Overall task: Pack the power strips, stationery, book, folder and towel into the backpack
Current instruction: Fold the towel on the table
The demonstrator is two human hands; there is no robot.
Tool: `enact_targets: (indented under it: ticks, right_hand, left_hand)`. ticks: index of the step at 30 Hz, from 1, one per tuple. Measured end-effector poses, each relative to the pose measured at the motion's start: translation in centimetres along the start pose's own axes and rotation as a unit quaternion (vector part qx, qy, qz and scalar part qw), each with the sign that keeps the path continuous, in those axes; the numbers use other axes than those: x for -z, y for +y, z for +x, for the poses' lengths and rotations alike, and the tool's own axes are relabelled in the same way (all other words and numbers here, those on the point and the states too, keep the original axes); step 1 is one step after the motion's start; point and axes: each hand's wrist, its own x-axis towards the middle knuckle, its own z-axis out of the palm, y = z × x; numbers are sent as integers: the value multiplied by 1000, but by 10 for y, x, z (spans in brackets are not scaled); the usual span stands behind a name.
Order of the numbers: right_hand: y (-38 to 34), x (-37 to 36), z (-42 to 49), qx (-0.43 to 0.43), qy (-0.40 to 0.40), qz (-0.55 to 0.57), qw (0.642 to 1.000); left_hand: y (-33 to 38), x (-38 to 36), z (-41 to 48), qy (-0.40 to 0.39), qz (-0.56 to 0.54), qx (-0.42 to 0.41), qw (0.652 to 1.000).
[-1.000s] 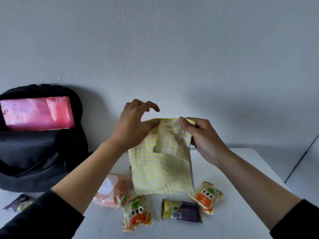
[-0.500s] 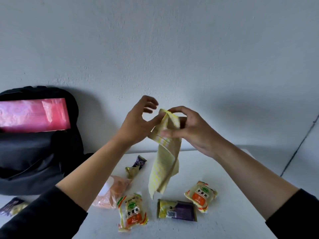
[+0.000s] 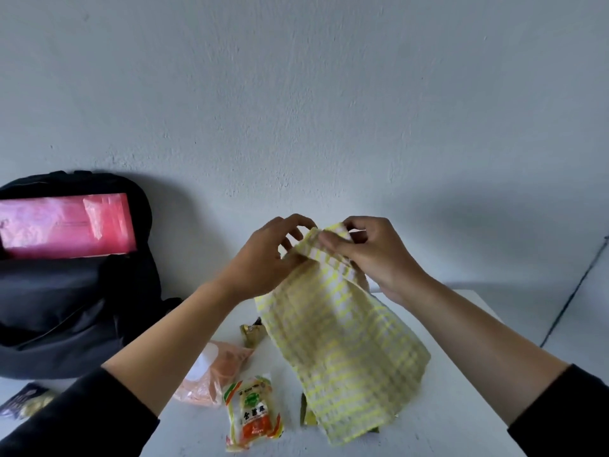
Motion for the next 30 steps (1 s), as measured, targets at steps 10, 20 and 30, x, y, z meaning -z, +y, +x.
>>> enact_targets:
  ticks: [10,20,30]
  right_hand:
    - [6,16,20,-27,90,139,986]
    - [1,1,20,32,-60,-40,997]
    - [-25,21,29,39,-32,-239,970]
  left_hand:
    - [-5,16,-2,31,-243,-6,970]
    - [-15,11,-2,-79,-46,63,994]
    - [39,47,56,36,-74,11,997]
